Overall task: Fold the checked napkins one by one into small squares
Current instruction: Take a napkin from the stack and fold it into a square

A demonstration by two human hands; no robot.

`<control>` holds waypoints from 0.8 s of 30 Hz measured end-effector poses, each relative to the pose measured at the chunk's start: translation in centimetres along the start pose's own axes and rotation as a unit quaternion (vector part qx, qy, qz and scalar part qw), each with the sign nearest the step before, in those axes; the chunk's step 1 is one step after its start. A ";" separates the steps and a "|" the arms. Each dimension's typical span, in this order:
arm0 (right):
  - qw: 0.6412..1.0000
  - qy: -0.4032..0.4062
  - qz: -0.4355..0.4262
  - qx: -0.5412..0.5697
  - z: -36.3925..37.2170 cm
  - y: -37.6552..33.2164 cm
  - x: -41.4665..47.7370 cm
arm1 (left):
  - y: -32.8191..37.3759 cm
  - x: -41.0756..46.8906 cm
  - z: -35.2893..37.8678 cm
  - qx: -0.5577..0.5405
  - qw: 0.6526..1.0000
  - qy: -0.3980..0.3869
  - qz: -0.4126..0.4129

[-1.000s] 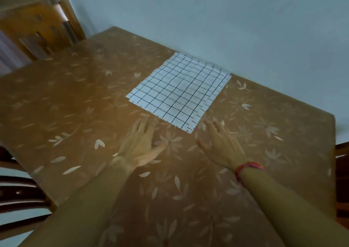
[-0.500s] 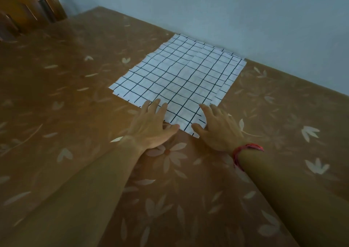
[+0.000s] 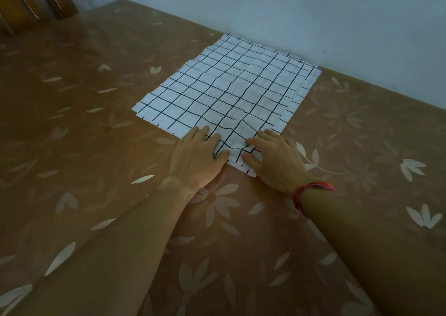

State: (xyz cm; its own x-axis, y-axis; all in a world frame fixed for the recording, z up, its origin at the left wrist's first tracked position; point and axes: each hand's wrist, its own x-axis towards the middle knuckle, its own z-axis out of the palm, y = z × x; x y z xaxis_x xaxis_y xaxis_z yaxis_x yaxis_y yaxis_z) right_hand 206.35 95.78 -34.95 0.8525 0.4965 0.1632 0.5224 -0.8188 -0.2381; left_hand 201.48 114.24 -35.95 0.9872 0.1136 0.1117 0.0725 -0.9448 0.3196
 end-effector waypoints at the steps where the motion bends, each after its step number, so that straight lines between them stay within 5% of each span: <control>1: 1.000 0.009 -0.006 0.000 0.0 0.0 0.1 | 0.1 0.0 0.0 -0.005 1.000 0.017 0.009; 8: 0.997 0.048 -0.007 0.068 -1.4 -0.8 0.2 | 0.5 -1.2 -1.7 -0.026 0.997 0.061 0.041; 14: 0.986 0.014 0.037 0.163 -4.6 -2.2 -1.9 | 0.3 -3.0 -4.0 -0.018 0.997 0.053 0.060; 24: 0.986 -0.062 0.025 0.155 -12.3 -5.3 -9.8 | 2.8 -9.1 -10.0 0.008 0.997 0.034 0.063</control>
State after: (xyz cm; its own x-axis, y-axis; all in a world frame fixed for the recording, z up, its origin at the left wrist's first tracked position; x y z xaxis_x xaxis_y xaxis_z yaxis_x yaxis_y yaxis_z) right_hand 195.03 91.70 -23.47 0.8629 0.5044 0.0302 0.4424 -0.7252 -0.5277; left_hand 191.25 113.68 -26.67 0.9769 0.0130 0.2134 -0.0492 -0.9577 0.2835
